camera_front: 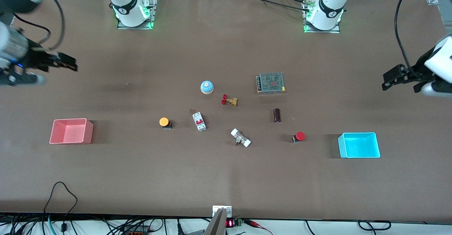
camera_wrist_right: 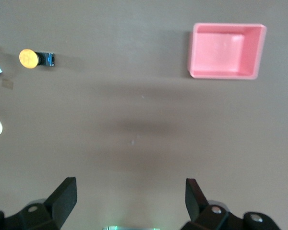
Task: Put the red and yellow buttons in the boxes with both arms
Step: 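Move the right gripper toward the yellow button while the left gripper reaches the red button, then lower both grippers and grasp the yellow and red buttons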
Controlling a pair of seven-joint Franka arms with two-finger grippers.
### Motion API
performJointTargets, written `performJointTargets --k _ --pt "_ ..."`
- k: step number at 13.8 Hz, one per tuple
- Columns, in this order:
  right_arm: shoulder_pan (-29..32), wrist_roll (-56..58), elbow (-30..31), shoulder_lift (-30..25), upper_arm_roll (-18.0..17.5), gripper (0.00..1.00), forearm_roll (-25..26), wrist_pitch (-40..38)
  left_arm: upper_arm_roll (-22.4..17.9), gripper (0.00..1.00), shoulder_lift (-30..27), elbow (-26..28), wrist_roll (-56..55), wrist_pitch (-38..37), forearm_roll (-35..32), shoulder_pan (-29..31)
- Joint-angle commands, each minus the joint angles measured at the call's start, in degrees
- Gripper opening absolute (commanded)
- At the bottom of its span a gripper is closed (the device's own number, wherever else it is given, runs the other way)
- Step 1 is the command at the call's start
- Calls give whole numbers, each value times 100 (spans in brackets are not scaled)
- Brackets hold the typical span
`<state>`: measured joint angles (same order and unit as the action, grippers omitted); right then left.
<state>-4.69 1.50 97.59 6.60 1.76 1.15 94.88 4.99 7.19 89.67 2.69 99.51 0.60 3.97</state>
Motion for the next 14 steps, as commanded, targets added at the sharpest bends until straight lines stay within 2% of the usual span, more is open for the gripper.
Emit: performJointTargets --k 1,3,6,10,12,14 --pt "-390 -53 -73 823 9 100 -184 836 73 100 475 -142 -171 287 107 -89" --pt "-593 -552 -109 1236 9 100 -527 1469 73 100 765 -151 -549 533 107 -273" --pt "-1243 -668 -153 1764 17 100 -485 2358 64 100 1187 -151 -1120 964 107 -537" --pt "-1718 -1126 -381 2458 43 100 -397 2983 38 100 1749 -160 -1805 1544 81 -915" --pt "-1719 -1091 -451 2749 35 100 -117 3133 37 100 1987 -160 -2078 1790 37 -1064" --pt "-1719 -1152 -574 2986 35 100 -141 3142 46 100 2259 -160 -2535 2062 -216 -1240"
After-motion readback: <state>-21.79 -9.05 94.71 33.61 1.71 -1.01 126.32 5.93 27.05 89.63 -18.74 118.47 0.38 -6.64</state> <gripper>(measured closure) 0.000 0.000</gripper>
